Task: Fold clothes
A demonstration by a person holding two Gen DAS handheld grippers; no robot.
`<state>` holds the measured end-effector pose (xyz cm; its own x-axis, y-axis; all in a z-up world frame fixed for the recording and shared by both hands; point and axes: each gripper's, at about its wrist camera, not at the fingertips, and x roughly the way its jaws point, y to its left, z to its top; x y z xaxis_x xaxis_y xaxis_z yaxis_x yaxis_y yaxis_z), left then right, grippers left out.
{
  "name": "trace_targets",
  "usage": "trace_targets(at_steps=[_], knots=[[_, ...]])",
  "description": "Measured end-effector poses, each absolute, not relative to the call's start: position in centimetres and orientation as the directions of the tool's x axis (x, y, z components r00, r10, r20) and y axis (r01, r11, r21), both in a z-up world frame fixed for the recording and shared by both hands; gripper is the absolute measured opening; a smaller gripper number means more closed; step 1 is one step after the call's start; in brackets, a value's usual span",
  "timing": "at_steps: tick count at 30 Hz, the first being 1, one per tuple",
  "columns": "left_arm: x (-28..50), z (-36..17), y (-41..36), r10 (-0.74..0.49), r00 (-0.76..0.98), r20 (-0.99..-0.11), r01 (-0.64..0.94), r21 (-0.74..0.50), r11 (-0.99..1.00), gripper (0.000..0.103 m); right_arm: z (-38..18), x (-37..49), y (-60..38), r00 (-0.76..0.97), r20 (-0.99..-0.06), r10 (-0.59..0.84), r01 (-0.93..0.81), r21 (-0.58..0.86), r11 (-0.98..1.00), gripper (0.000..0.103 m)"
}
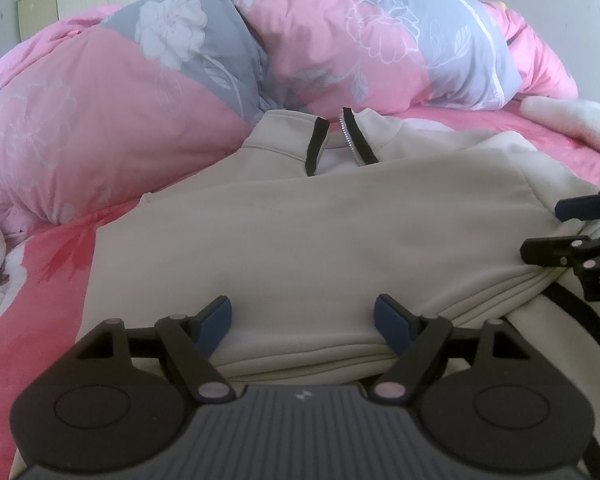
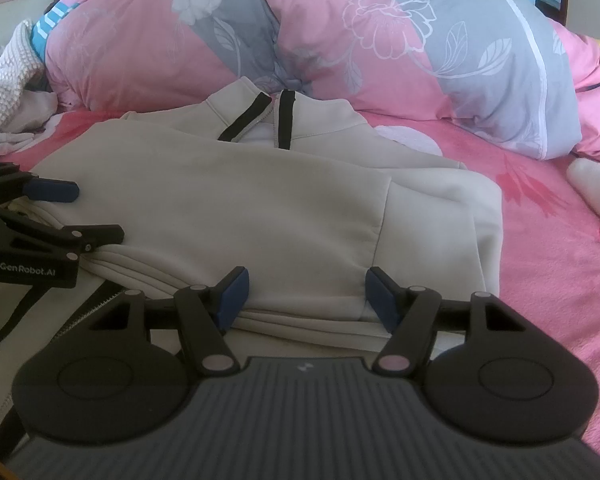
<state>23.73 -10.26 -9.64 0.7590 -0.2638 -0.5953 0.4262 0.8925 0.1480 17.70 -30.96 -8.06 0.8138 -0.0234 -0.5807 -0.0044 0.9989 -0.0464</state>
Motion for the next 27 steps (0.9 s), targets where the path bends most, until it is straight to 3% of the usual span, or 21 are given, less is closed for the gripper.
trace_targets(at_steps=[15,20,27], knots=[[23.7,-9.7,-10.3,-0.261,0.759,-0.597,0.423,0.146,0.895,0.080,-8.1,17.6,-31.1,0.817,-0.577,-0.014,-0.011,-0.039,0.999,0.065],[23.8,-8.6,-11.0,-0.187,0.779,-0.599,0.375,0.205,0.904,0.092,-8.1,17.6,-31.1,0.817,-0.576,-0.009,-0.012,-0.033,0.999,0.065],[25.6,-7.4,-10.2,-0.203,0.771,-0.604,0.331,0.108,0.938,0.092,-8.1,17.6,-31.0,0.817,-0.577,-0.009,-0.014,-0.035,0.999,0.065]])
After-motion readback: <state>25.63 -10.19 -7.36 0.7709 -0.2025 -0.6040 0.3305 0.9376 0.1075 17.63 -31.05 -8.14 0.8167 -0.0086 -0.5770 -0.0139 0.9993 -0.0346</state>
